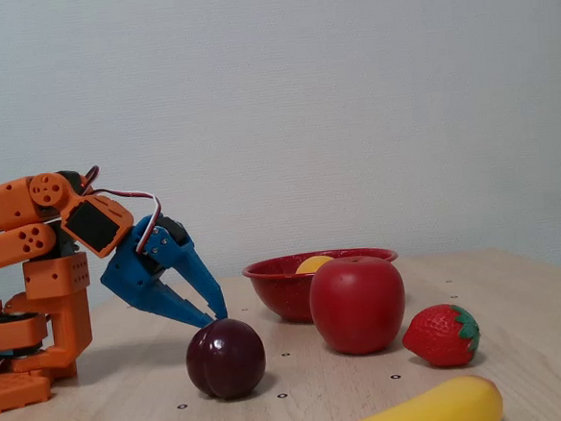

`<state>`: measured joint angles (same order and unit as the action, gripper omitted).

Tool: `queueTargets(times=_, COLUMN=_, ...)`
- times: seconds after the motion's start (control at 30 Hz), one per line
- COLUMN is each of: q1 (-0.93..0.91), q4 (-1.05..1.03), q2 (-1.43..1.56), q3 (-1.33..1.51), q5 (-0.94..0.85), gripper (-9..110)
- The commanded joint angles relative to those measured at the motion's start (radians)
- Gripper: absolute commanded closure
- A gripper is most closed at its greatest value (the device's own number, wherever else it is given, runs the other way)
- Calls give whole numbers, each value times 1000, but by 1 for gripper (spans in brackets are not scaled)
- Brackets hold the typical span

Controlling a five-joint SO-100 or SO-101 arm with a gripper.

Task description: Put the peach in the red bowl.

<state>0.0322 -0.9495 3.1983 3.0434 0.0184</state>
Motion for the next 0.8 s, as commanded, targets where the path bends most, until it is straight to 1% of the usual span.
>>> queueTargets(times=0.0, q1=-9, q4=29, q2=11, q3=3, q5=-37, gripper=101)
queueTargets(times=0.77, q1=-11, q4=21, q2=9, q3=3, q5=-23, gripper=101)
